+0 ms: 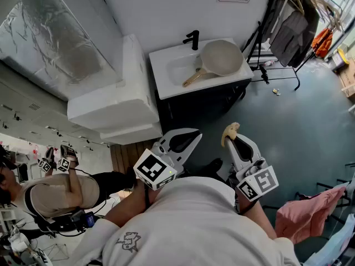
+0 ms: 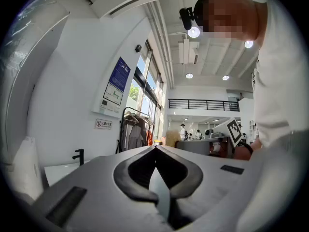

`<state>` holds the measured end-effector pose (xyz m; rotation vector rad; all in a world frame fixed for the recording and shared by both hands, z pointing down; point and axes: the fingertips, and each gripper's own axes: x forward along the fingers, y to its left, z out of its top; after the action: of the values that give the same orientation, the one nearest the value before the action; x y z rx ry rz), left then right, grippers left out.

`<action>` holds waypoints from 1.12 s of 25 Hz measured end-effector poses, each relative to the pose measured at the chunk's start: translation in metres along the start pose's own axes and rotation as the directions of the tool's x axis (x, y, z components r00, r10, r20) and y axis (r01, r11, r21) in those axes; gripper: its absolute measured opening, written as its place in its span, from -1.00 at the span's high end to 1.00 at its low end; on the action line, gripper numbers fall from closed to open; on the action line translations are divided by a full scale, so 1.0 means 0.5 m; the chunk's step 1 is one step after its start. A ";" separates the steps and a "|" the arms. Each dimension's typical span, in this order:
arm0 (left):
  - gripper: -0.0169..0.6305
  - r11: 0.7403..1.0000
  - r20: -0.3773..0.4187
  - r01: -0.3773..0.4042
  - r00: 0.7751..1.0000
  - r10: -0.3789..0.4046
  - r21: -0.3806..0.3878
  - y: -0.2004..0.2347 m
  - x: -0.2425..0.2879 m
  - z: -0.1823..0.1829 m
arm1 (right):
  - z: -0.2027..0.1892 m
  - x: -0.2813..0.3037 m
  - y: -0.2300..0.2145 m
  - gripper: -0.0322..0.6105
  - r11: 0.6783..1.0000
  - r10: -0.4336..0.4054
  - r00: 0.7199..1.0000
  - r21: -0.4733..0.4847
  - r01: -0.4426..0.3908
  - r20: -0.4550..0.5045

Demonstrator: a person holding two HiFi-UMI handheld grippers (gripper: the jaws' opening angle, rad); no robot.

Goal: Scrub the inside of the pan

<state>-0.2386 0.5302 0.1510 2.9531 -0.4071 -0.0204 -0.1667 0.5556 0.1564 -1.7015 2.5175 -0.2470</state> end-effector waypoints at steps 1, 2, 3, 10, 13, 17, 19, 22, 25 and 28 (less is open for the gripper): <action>0.94 1.000 -0.001 -0.002 1.000 0.002 0.000 0.004 0.002 -0.001 | 0.000 0.004 -0.001 0.75 1.000 0.003 1.000 0.001 -0.003 0.000; 0.94 1.000 -0.002 -0.004 1.000 0.004 0.000 0.008 0.004 -0.002 | 0.000 0.007 -0.002 0.75 1.000 0.006 1.000 0.002 -0.006 -0.001; 0.94 1.000 -0.003 -0.006 1.000 0.006 -0.002 0.011 0.007 -0.004 | -0.001 0.009 -0.003 0.75 1.000 0.008 1.000 0.002 -0.008 -0.002; 0.94 1.000 -0.011 -0.010 1.000 0.010 -0.006 0.034 0.048 -0.011 | 0.003 0.023 -0.038 0.74 0.999 0.035 0.999 0.018 -0.036 0.004; 0.94 1.000 -0.023 -0.012 1.000 0.012 -0.012 0.045 0.081 -0.026 | 0.000 0.027 -0.067 0.74 0.999 0.041 0.999 0.015 -0.041 -0.004; 0.94 1.000 -0.026 -0.008 1.000 0.008 -0.001 0.052 0.137 -0.029 | 0.002 0.027 -0.133 0.74 0.999 0.030 1.000 0.032 -0.030 -0.008; 0.94 1.000 -0.015 -0.001 1.000 0.001 -0.011 0.058 0.180 -0.021 | 0.006 0.027 -0.181 0.74 0.999 0.015 1.000 0.050 -0.015 -0.003; 0.94 1.000 -0.029 -0.007 1.000 0.007 -0.006 0.073 0.257 -0.024 | 0.012 0.017 -0.265 0.73 0.996 -0.005 1.000 0.089 0.004 0.001; 0.94 1.000 -0.042 -0.021 0.999 0.021 0.004 0.087 0.332 -0.023 | 0.016 0.003 -0.340 0.73 0.994 0.004 1.000 0.109 -0.004 0.000; 0.94 1.000 -0.049 -0.021 0.999 0.021 0.002 0.090 0.407 -0.026 | 0.031 -0.001 -0.408 0.73 0.995 0.022 1.000 0.094 -0.022 0.004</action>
<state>-0.0545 0.4347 0.1726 2.9440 -0.4312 0.0541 0.0221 0.4802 0.1789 -1.6372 2.4793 -0.3555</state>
